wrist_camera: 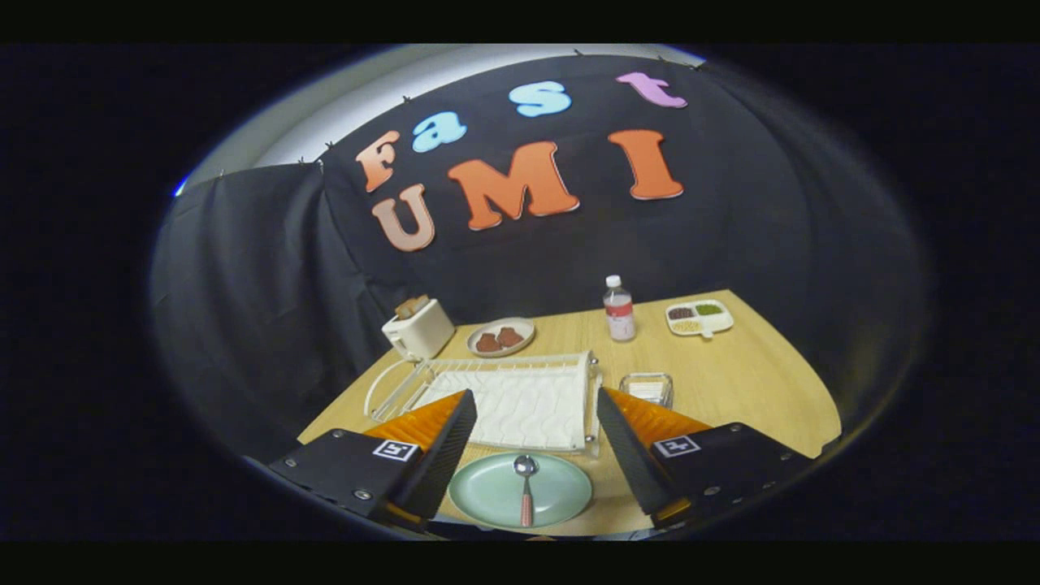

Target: Take the plate from the dish rack, then take the spoon from the basket and place it into the plate.

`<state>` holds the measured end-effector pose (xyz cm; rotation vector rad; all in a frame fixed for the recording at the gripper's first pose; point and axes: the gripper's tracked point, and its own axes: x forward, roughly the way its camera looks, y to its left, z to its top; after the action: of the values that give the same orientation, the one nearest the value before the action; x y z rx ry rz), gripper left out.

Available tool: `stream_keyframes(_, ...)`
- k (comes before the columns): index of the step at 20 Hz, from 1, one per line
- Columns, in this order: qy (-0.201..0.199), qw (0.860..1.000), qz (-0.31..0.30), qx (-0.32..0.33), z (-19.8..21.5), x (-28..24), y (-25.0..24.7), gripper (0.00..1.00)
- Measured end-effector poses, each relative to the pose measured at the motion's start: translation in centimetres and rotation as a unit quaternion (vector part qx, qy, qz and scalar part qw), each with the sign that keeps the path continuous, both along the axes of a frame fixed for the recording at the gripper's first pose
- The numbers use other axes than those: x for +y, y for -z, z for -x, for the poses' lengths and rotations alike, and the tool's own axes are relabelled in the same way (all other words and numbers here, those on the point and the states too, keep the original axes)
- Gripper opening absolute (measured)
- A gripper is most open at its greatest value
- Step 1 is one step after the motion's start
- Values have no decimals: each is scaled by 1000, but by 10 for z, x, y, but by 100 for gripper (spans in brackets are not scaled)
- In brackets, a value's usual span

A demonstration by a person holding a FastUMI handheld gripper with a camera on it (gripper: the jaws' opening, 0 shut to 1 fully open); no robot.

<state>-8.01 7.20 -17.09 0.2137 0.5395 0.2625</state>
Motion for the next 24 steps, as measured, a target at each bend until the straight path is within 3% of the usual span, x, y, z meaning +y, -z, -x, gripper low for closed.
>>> stream_keyframes(4,23,998,4,-65,-24,-11,-50,93)
stream_keyframes(11,61,984,69,-153,-53,-53,-125,99)
stream_keyframes(14,84,978,93,-165,-61,-70,-133,98)
stream_keyframes(24,133,971,80,-182,-65,-96,-153,98)
